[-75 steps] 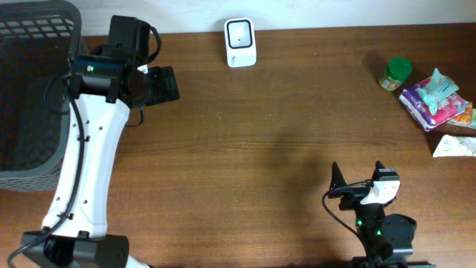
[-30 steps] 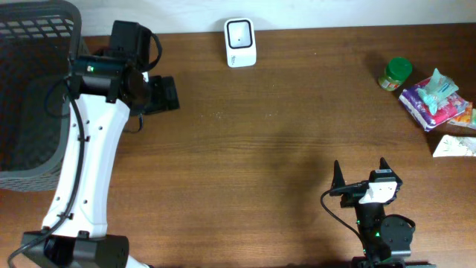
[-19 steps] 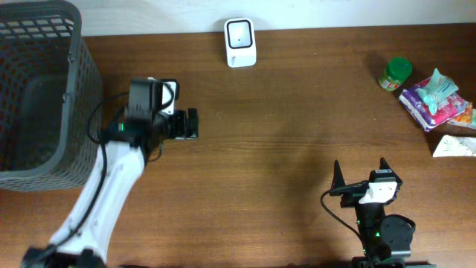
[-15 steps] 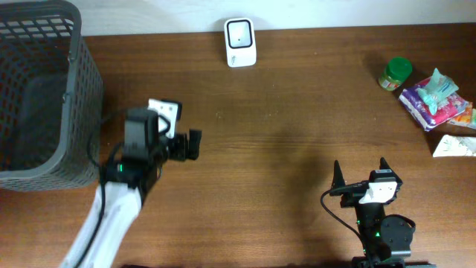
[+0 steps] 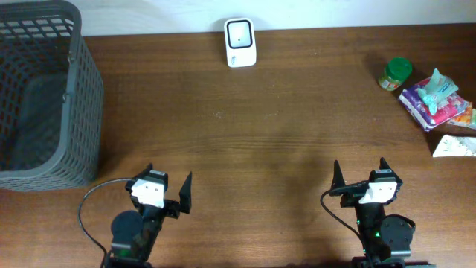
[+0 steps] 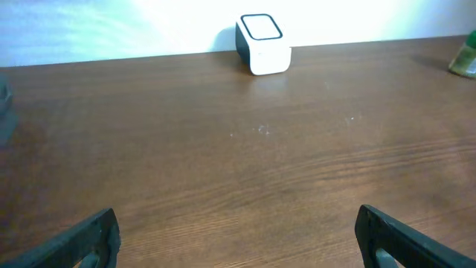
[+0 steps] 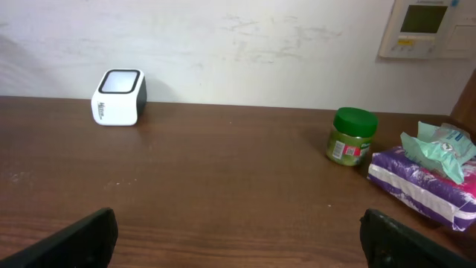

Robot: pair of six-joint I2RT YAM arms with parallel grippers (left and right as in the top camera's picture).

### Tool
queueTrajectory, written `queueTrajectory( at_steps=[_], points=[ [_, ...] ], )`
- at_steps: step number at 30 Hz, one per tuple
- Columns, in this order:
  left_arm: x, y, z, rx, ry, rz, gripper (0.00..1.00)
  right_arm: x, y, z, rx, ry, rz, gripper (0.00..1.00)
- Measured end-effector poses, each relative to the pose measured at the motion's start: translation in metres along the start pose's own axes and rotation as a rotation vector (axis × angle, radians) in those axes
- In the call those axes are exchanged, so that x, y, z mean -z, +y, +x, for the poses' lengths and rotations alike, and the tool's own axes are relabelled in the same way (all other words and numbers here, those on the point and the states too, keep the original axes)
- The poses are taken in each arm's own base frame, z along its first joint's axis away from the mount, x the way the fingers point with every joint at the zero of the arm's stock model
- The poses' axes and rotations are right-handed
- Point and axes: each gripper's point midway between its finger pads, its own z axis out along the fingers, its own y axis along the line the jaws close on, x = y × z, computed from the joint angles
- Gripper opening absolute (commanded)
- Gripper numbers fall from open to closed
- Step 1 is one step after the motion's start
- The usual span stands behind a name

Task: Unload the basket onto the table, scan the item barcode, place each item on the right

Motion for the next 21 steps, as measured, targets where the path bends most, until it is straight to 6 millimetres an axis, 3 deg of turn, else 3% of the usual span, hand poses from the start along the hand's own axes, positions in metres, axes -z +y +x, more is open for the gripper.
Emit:
queueTrajectory(
  at_steps=[2, 7, 14, 19, 21],
  points=[
    [0.003, 0.006, 0.008, 0.004, -0.018, -0.027, 0.99, 0.000, 0.000, 0.000, 0.000, 0.000, -0.001, 0.99],
    [0.016, 0.031, -0.009, 0.013, -0.110, -0.129, 0.99, 0.000, 0.000, 0.000, 0.000, 0.000, 0.000, 0.99],
    [0.035, 0.048, -0.055, -0.017, -0.313, -0.214, 0.99, 0.000, 0.000, 0.000, 0.000, 0.000, 0.000, 0.99],
    [0.029, 0.056, -0.024, -0.003, -0.182, -0.252, 0.99, 0.000, 0.000, 0.000, 0.000, 0.000, 0.000, 0.99],
    [0.029, 0.058, -0.023, 0.003, -0.181, -0.263, 0.99, 0.000, 0.000, 0.000, 0.000, 0.000, 0.000, 0.99]
  ],
)
